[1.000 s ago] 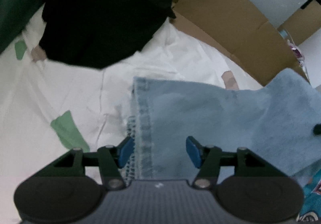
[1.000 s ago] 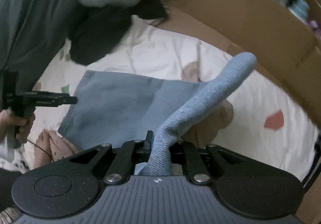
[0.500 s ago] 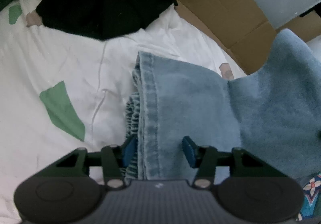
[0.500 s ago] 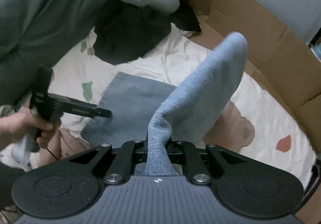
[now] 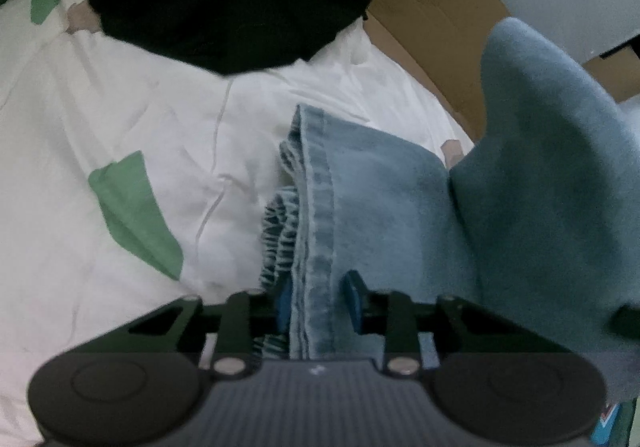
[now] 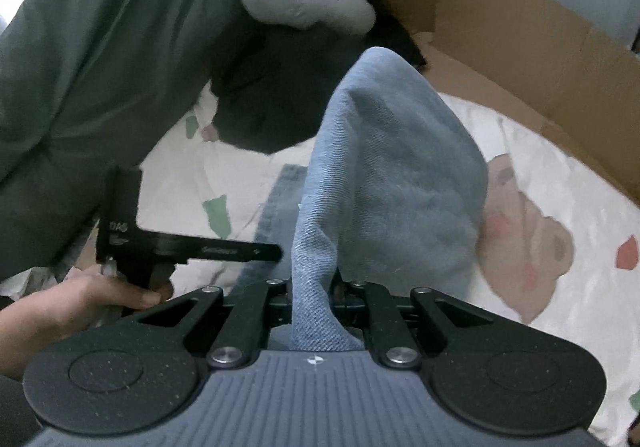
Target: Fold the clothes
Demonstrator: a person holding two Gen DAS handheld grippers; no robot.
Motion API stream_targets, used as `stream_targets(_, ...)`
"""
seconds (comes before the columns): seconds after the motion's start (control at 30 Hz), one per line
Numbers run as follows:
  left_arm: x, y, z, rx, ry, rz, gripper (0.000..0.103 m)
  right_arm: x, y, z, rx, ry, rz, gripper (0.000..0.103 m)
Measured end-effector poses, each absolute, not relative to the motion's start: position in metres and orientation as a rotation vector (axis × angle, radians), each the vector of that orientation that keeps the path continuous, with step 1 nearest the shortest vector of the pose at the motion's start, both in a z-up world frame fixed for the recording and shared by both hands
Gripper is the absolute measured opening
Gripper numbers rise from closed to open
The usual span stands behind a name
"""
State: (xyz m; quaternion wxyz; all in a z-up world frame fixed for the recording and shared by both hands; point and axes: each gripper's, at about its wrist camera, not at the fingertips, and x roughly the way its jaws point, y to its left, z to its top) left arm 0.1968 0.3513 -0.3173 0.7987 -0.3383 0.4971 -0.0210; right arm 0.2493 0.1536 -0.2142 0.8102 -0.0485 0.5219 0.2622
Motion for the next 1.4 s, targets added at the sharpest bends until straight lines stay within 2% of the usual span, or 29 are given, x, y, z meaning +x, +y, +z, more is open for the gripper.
stream_targets(0.17,0.195,0.354,-0.317,-0.736,1.051,-0.056,0.028,0.24,0.179,-0.245,-0.116,1.11,0.544,0.008)
stream_targets(0.23,0.194,0.359,-0.315,-0.743,1.042,-0.054,0.025,0.238,0.189,-0.256,-0.12,1.102,0.544,0.008)
stream_targets(0.6,0.193,0.392,-0.276,-0.793,0.945,-0.049,0.026,0.219,0.215,-0.298,-0.132,1.104,0.499,0.009)
stream_targets(0.7,0.196,0.388,-0.278,-0.828,0.961,-0.081,0.029,0.212,0.219,-0.307,-0.149,1.108,0.504,0.013)
stream_targets(0.77,0.198,0.384,-0.281,-0.839,0.974,-0.096,0.038,0.209,0.218,-0.311,-0.138,1.108,0.511,0.022)
stream_targets(0.87,0.194,0.38,-0.287,-0.872,0.989,-0.115,0.039,0.21,0.214,-0.311,-0.07,1.126,0.528,0.035)
stream_targets(0.93,0.191,0.377,-0.29,-0.899,0.995,-0.133,0.04,0.208,0.21,-0.308,-0.018,1.136,0.547,0.04)
stream_targets(1.17,0.178,0.365,-0.302,-0.901,1.056,-0.18,0.04,0.188,0.192,-0.299,0.103,1.166,0.574,0.042)
stream_targets(1.4,0.166,0.35,-0.311,-0.888,1.09,-0.242,0.039,0.181,0.148,-0.308,0.098,1.174,0.475,0.042)
